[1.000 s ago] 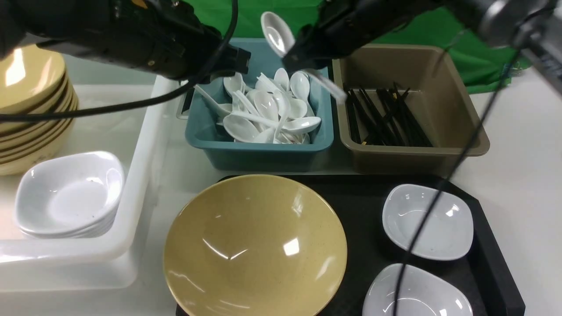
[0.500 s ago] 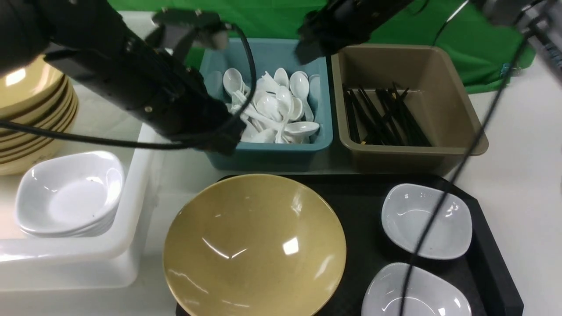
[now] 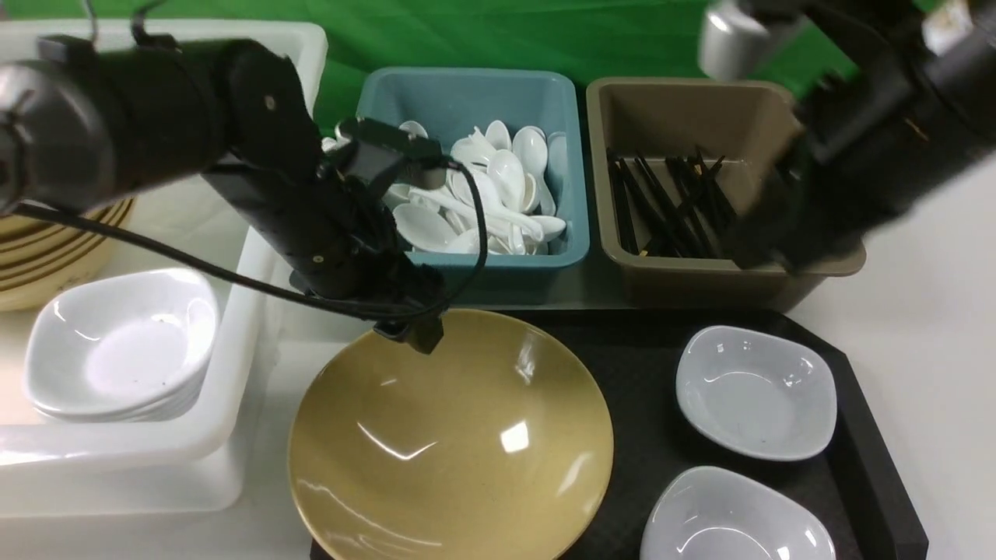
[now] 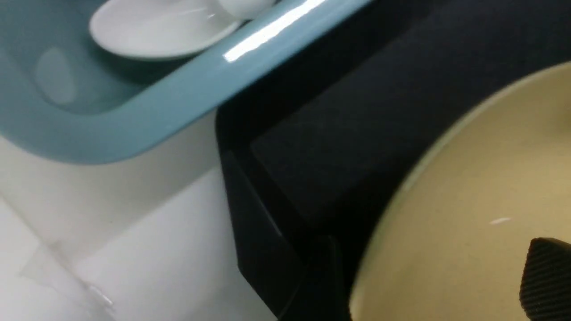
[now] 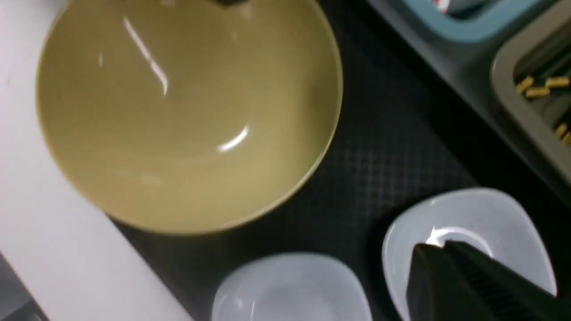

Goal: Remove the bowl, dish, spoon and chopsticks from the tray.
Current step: Use the left arm to grab the yellow noodle bowl on the left

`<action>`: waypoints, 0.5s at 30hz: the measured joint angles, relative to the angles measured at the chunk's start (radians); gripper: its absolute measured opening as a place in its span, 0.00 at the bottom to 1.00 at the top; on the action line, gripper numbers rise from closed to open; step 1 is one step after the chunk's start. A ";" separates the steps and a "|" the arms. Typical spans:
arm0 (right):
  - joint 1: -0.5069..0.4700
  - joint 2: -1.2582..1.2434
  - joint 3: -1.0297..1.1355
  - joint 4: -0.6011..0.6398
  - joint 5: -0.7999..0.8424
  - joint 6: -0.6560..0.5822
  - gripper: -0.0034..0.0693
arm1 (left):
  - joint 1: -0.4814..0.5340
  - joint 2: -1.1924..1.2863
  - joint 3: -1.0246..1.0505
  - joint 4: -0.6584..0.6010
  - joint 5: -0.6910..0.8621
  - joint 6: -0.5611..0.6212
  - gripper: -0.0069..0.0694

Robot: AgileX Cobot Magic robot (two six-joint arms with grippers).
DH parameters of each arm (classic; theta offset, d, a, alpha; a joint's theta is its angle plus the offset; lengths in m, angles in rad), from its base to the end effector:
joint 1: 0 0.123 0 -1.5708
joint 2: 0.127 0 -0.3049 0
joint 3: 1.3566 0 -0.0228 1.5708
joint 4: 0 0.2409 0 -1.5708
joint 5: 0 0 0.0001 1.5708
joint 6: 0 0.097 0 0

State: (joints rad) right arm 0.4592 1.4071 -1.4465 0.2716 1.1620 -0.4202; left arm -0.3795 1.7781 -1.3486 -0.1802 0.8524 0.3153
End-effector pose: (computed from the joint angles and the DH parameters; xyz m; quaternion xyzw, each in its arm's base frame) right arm 0.2349 0.1428 0.4005 -0.3895 0.8727 0.1391 0.2594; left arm 0.3393 -0.1494 0.2625 0.2903 0.9354 -0.0836 0.1836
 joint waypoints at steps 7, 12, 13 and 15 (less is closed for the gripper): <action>-0.001 -0.166 0.067 0.000 -0.045 -0.011 0.06 | 0.000 0.112 0.000 0.000 -0.003 0.000 0.69; -0.001 -0.193 0.067 0.000 -0.043 -0.017 0.06 | 0.001 0.135 -0.002 -0.011 0.066 -0.003 0.41; -0.001 -0.193 0.068 0.000 -0.043 -0.017 0.06 | 0.001 0.124 -0.003 -0.033 0.093 -0.022 0.33; -0.001 -0.193 0.068 0.000 -0.043 -0.021 0.06 | 0.001 0.108 -0.004 -0.062 0.108 -0.032 0.25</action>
State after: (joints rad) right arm 0.4583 1.2145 -1.3786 0.2716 1.1195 -0.4411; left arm -0.3784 1.8861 -1.3527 -0.2417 0.9601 0.2835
